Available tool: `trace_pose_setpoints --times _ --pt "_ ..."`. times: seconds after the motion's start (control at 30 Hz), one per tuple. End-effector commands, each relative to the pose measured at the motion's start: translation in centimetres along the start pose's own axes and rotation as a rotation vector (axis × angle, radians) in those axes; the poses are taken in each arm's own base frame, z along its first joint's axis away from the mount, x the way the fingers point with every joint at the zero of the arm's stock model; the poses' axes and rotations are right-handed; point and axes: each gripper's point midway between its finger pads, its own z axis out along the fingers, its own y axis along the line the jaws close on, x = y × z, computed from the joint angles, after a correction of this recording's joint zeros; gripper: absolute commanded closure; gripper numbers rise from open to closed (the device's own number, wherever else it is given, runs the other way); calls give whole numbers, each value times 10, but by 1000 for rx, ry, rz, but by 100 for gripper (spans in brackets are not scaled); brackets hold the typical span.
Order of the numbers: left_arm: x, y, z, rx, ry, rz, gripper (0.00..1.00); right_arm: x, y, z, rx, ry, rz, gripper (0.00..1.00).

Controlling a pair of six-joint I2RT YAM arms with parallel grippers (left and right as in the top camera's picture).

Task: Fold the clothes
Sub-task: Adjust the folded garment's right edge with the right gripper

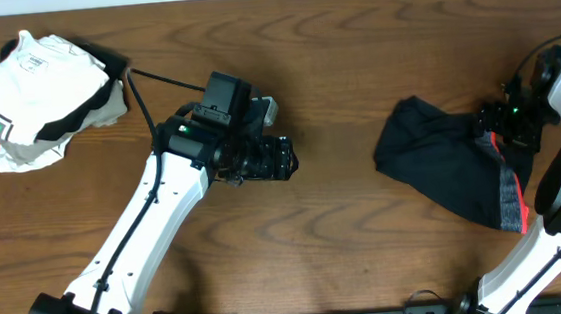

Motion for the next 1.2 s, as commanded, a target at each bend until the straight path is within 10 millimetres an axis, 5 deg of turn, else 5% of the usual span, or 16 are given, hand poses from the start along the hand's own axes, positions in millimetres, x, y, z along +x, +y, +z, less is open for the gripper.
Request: trace_pose_setpoints --times 0.0,0.23,0.37,0.53,0.77,1.17 --pt "-4 -4 -4 10 -15 26 24 1 7 12 -58 17 -27 21" --pt "-4 -4 -4 10 -15 29 24 -2 7 10 -57 8 -29 67" --pt "-4 -5 -4 10 -15 29 24 -4 7 8 -57 2 -31 69" --pt "-4 -4 -4 10 -15 29 24 -9 8 2 -57 -8 -32 82" --pt "-6 -1 -4 -12 -22 29 24 -22 10 -32 -31 -9 5 99" --pt "-7 -1 -4 -10 -27 31 24 -26 -3 -85 102 2 135 99"
